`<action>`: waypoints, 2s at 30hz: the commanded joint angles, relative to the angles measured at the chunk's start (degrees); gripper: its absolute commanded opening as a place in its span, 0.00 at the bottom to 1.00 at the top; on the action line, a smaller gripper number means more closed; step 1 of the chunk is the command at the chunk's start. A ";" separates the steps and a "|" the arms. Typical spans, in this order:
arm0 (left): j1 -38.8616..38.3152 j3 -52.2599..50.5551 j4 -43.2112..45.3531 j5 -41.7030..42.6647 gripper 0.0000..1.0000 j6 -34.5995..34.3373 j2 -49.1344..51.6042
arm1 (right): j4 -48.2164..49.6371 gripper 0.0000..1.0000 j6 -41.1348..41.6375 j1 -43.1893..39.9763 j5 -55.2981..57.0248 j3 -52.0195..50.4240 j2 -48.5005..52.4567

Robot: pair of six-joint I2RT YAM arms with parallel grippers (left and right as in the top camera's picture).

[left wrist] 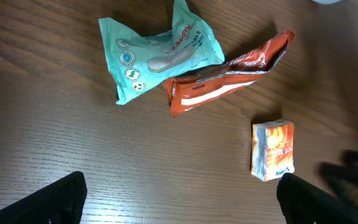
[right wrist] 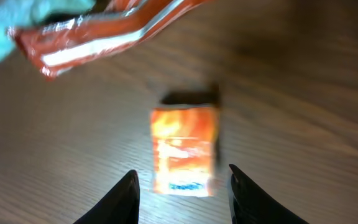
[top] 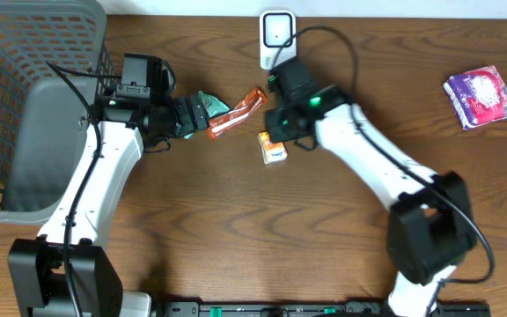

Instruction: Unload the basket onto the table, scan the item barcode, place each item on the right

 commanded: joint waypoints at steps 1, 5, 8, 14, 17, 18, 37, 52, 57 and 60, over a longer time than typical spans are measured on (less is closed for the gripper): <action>0.17 0.13 -0.15 -0.39 0.98 0.11 -0.44 | 1.07 0.41 0.04 2.01 2.67 -0.02 3.26; 0.17 0.13 -0.15 -0.39 0.98 0.11 -0.44 | 1.70 0.40 0.37 3.67 4.68 -0.02 6.14; 0.17 0.13 -0.15 -0.39 0.98 0.11 -0.44 | 1.70 0.40 0.35 4.83 8.68 -0.02 7.63; 0.17 0.13 -0.17 -0.39 0.98 0.09 -0.44 | 1.42 0.39 0.31 5.81 16.20 -0.04 10.32; 0.17 0.13 -0.17 -0.39 0.98 0.11 -0.44 | 1.36 0.38 0.33 5.81 16.13 -0.04 12.15; 0.17 0.13 -0.15 -0.39 0.98 0.11 -0.44 | 1.31 0.35 0.33 5.81 16.15 -0.04 12.87; 0.17 0.13 -0.15 -0.39 0.98 0.11 -0.44 | -4.76 0.01 -5.84 -10.97 -26.29 6.16 7.08; 0.17 0.13 -0.17 -0.39 0.98 0.11 -0.42 | -0.33 0.24 -6.67 -32.26 -49.51 -10.91 10.38; 0.17 0.13 -0.15 -0.39 0.98 0.11 -0.44 | -6.34 0.52 -6.58 -35.47 -40.72 -7.67 9.66; 0.17 0.13 -0.15 -0.39 0.98 0.11 -0.44 | -11.47 0.56 -7.63 -35.74 -36.37 -3.23 8.96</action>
